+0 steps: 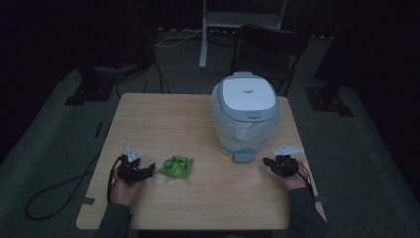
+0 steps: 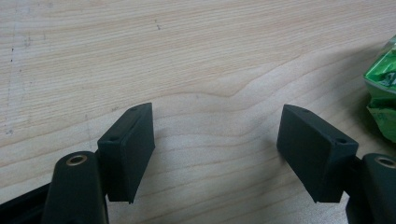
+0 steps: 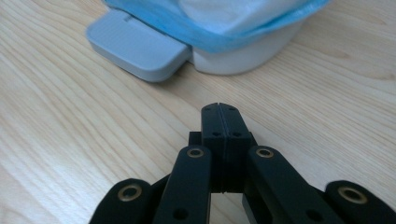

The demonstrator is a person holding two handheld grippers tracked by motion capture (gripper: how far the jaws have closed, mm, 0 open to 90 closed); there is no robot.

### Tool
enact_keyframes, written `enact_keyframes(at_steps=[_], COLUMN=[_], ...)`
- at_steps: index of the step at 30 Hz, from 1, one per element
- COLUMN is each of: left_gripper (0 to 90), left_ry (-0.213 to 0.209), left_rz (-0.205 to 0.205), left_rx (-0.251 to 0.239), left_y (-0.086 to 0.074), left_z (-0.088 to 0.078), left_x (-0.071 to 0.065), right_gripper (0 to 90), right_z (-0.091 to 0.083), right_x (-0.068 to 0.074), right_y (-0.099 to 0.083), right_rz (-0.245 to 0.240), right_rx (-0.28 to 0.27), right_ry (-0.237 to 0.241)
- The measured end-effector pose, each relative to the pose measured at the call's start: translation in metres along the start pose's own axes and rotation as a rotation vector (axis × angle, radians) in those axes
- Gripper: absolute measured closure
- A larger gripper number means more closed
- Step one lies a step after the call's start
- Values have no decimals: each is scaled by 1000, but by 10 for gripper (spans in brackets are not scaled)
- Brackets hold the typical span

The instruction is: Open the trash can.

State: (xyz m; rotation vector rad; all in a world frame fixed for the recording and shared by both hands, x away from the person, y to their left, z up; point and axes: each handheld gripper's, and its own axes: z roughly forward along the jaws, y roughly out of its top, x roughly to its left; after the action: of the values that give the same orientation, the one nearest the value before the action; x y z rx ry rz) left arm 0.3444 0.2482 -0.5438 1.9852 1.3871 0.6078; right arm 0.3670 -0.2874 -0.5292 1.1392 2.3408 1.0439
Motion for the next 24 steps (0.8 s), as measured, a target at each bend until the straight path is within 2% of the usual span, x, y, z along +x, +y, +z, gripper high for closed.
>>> enact_keyframes(at_steps=[13, 17, 24], left_gripper=[281, 281, 281], left_ry=[1, 1, 3], left_rz=[-1, -2, -2], left_rx=[1, 0, 1], left_y=[0, 0, 0], left_z=[0, 0, 0], left_x=[0, 0, 0], right_gripper=[897, 897, 897], right_z=[-4, 0, 9], right_x=[13, 18, 26], right_y=[14, 21, 30], right_rz=[-14, -17, -31], right_rx=[-68, -92, -93], right_ry=[64, 91, 106])
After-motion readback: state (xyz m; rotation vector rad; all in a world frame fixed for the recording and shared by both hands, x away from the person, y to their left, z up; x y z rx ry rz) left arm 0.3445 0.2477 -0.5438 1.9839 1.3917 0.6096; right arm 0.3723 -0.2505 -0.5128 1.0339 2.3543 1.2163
